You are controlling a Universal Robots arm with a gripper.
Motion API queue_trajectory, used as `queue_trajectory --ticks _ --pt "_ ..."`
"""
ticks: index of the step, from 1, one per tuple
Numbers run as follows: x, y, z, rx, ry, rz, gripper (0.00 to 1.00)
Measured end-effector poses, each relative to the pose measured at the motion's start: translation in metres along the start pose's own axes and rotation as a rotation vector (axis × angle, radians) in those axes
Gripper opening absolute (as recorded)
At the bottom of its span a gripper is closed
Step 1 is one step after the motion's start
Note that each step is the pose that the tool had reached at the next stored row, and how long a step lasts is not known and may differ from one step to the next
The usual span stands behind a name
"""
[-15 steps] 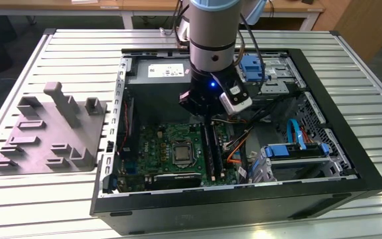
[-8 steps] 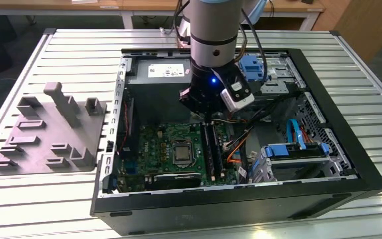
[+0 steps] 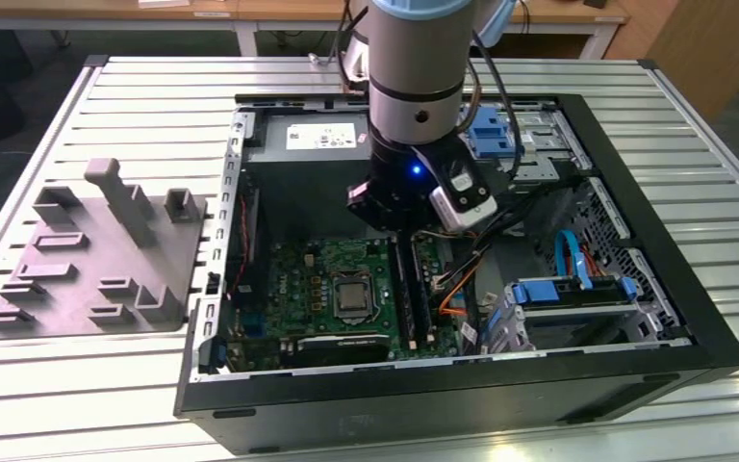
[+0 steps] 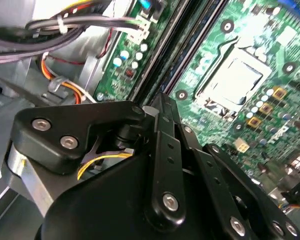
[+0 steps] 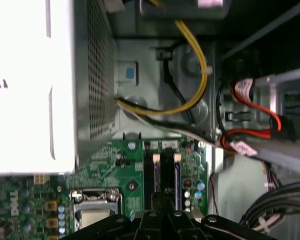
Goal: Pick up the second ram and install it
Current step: 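Press down the second ram until it locks into place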
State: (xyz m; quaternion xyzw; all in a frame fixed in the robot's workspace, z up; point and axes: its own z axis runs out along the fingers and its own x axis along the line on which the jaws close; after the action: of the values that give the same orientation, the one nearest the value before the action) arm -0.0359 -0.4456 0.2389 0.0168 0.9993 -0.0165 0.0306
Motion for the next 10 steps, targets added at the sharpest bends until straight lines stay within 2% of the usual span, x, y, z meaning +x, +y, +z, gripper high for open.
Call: queue_trajectory --ticks 10 --pt "0.0012 -0.0269 0.0008 0.0000 0.0002 0.000 0.10"
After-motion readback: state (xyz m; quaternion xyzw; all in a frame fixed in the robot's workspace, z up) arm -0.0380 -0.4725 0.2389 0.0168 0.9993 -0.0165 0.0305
